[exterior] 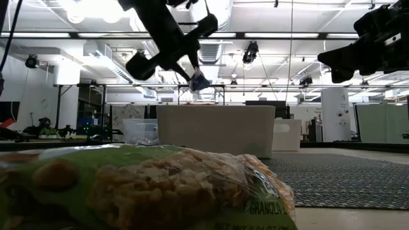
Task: Pick and place Granola Bars by type
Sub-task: Put the blue granola bar into the gray bin
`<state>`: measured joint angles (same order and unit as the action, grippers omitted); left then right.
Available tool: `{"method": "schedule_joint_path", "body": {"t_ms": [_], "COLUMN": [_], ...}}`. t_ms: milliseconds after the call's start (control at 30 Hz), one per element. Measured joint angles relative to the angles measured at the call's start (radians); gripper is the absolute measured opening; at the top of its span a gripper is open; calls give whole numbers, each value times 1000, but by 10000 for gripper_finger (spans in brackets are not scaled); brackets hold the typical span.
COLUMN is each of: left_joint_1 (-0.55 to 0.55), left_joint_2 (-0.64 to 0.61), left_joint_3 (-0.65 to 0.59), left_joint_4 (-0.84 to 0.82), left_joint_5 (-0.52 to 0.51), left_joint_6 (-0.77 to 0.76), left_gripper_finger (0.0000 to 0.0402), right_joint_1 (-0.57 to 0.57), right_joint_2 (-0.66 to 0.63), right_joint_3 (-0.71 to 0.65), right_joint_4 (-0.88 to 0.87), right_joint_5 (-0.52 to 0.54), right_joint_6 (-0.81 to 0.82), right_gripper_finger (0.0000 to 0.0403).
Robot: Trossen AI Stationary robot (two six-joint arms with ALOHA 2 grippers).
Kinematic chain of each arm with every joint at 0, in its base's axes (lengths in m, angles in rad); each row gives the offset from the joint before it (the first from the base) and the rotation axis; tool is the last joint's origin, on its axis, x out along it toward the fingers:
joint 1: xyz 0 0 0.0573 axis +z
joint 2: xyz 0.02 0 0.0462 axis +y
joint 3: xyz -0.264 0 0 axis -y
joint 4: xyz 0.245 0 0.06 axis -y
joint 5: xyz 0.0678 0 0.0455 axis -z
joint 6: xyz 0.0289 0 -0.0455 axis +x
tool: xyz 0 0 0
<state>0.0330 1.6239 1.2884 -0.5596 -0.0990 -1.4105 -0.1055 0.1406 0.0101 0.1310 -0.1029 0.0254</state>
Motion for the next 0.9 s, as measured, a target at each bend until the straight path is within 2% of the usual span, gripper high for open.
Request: {"method": "schedule_joint_path", "body": {"t_ms": [400, 900], "left_joint_1": [-2, -5], "left_joint_2": [53, 57], "left_joint_3": [-1, -1], "left_joint_4": [0, -45], "left_joint_5": [59, 62], "left_joint_6": [-57, -95], "left_gripper_finger": [51, 51], "right_joint_1": [0, 0], "right_joint_2": [0, 0], "right_joint_3": [0, 0], "right_joint_4": [0, 0], "right_joint_5": [0, 0], "right_joint_6": [0, 0], "right_gripper_finger": [9, 9]}}
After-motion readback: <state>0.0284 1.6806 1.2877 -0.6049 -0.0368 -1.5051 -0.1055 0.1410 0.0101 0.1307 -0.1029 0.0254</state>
